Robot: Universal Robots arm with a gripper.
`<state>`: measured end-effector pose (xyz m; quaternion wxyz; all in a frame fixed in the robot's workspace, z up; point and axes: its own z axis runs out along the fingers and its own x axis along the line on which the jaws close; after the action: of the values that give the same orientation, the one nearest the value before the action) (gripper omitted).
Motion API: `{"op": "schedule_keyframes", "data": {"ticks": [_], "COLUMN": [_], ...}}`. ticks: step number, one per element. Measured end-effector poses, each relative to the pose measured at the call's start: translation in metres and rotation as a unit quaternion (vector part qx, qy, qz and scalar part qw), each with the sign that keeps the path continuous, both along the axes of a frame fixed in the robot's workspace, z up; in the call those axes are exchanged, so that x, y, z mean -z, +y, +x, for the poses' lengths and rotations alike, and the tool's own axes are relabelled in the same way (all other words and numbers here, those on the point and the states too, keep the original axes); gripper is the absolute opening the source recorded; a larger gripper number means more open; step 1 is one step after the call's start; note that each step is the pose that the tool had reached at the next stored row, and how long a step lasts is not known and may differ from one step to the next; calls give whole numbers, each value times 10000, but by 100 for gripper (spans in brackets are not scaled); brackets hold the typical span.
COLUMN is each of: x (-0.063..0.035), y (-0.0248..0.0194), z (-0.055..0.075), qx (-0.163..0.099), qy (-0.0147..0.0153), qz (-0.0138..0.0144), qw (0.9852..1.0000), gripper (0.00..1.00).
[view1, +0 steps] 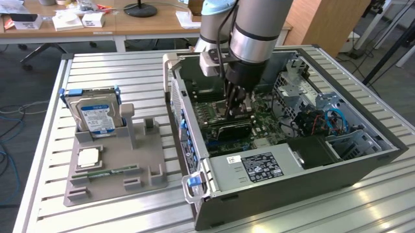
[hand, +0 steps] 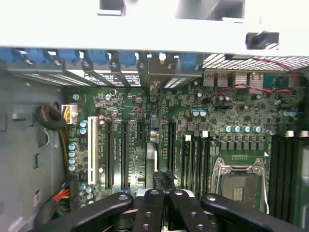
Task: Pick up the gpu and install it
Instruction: 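Press down on the gpu until it lock into place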
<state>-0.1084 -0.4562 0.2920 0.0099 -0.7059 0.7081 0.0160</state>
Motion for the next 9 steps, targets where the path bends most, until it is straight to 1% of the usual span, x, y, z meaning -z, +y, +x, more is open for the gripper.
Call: {"op": "schedule_keyframes", "data": {"ticks": [9], "x": [-342], "y": [0], "z": [1], "qx": [0], "qy": [0], "qz": [-2], "qw": [10000], "gripper": [10]}}
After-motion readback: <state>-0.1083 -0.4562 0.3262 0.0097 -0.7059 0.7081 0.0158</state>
